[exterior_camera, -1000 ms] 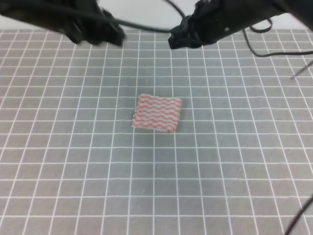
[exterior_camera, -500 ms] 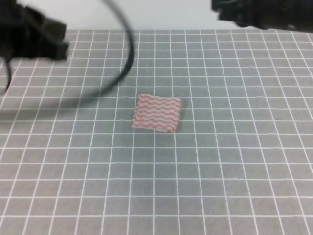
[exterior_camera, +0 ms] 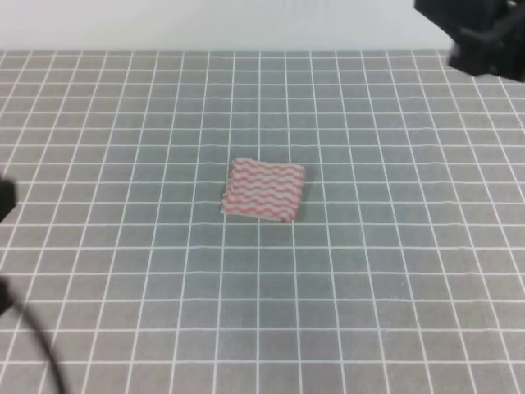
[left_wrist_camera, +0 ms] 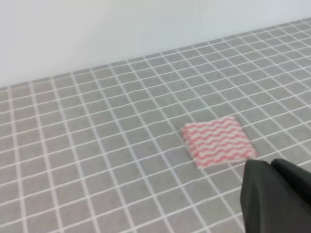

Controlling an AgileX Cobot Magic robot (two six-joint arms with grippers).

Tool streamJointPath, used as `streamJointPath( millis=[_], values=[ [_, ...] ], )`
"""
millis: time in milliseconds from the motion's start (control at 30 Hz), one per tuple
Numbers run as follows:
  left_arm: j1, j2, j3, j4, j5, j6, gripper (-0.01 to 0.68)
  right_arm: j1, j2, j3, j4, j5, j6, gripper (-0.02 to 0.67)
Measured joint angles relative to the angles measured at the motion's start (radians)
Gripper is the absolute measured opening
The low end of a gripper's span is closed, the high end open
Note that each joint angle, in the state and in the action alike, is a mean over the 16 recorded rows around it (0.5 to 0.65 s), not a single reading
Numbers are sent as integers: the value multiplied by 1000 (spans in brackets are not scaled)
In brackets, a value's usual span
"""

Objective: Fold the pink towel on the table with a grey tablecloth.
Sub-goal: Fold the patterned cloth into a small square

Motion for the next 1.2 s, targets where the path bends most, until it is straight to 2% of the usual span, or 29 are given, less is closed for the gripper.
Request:
streamJointPath(
  millis=[267,600,867,1200],
  values=[
    [0,-166,79,65,69,-60,0,0,-148,147,139,-14,-121,-17],
    [0,-219,85,75,215,-69,-1,0,-305,294,184,-8,-154,-17],
    [0,-218,86,76,289,-69,-1,0,-354,328,183,27,-156,-17],
    [0,-215,86,77,301,-69,0,0,-355,329,180,53,-157,-17]
  ],
)
